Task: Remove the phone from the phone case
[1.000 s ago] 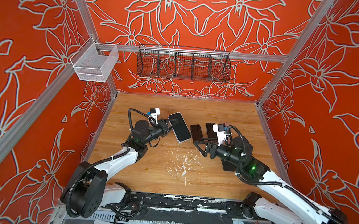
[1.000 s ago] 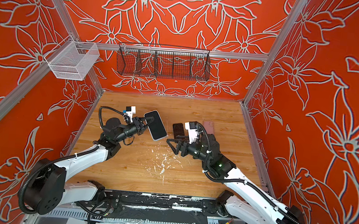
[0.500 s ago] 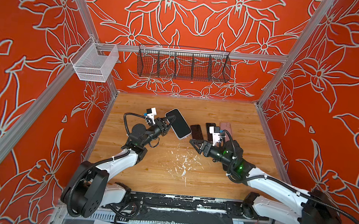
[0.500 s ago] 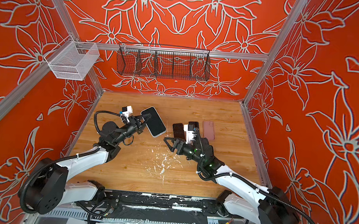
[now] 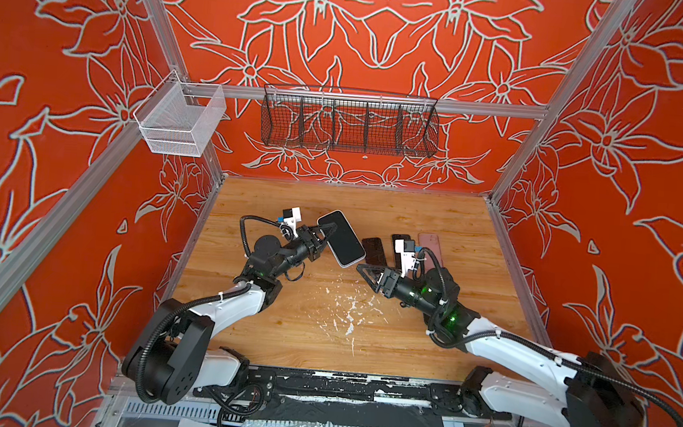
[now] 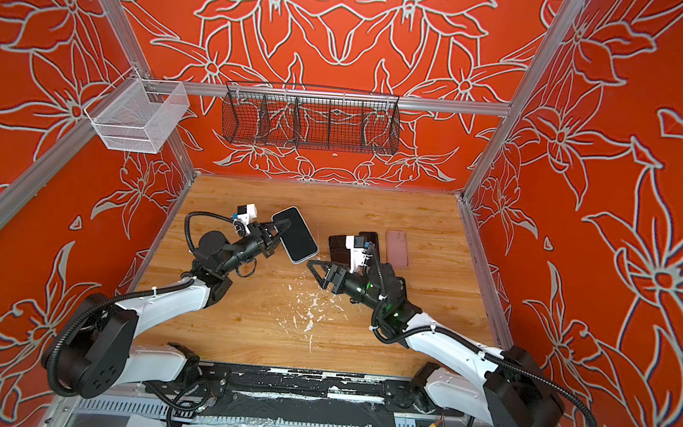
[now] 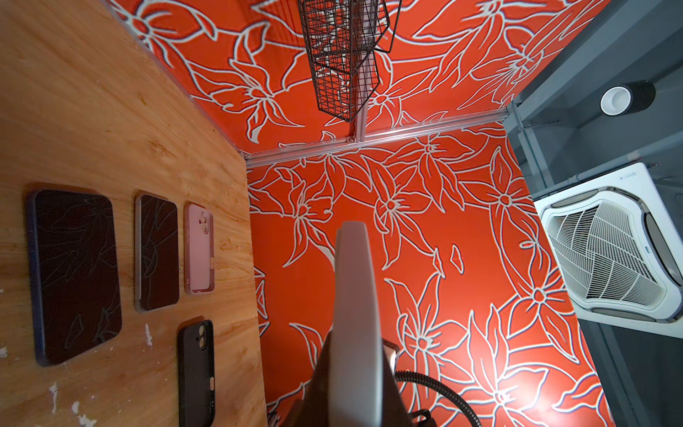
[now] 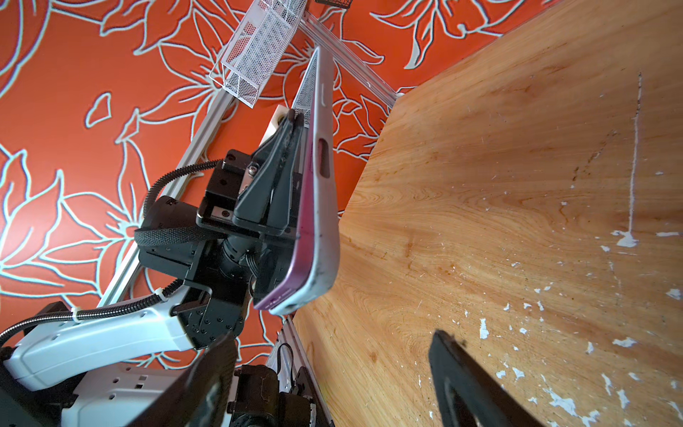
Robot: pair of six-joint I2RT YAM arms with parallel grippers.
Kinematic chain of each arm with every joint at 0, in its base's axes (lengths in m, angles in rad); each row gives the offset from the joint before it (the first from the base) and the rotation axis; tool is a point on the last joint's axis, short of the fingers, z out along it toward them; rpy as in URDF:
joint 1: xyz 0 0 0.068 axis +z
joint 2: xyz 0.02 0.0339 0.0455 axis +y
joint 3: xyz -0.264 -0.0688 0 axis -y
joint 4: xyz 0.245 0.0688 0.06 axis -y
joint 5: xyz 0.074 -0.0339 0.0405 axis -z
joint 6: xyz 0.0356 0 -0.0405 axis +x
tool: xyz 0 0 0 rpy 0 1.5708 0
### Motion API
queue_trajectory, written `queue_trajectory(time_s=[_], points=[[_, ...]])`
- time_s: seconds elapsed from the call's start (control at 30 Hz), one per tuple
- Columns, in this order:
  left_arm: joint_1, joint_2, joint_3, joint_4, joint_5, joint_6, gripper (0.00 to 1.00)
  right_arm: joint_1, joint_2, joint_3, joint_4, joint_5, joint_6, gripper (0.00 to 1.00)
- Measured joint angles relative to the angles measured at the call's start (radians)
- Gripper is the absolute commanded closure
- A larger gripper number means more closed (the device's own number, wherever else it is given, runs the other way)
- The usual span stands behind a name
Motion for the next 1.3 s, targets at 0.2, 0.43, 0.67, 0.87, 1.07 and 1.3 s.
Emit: queue_trajectory(time_s=[0.2,0.43,0.67,0.87,1.07,1.3], points=[[0.0,0.0,0.003,0.009,0.009,-0.018,1.0,0.0,0.008,0.0,0.006,0.007,-0.003,0.16],[0.0,0.0,0.014,0.018,0.037,-0.039,1.0,0.0,0.02,0.0,0.027,0.017,-0.01,0.16],[0.0,0.0,0.015,0.022,0.049,-0.042,1.0,0.0,0.059,0.0,0.042,0.016,-0.017,0.16],[0.002,0.0,0.014,0.022,0.047,-0.041,1.0,0.0,0.089,0.019,0.062,0.006,-0.019,0.16],[0.004,-0.001,0.014,0.023,0.043,-0.042,1.0,0.0,0.094,0.028,0.061,-0.014,-0.023,0.16],[0.008,-0.005,0.015,0.03,0.041,-0.043,1.0,-0.009,0.095,0.073,0.009,-0.085,-0.048,0.16]])
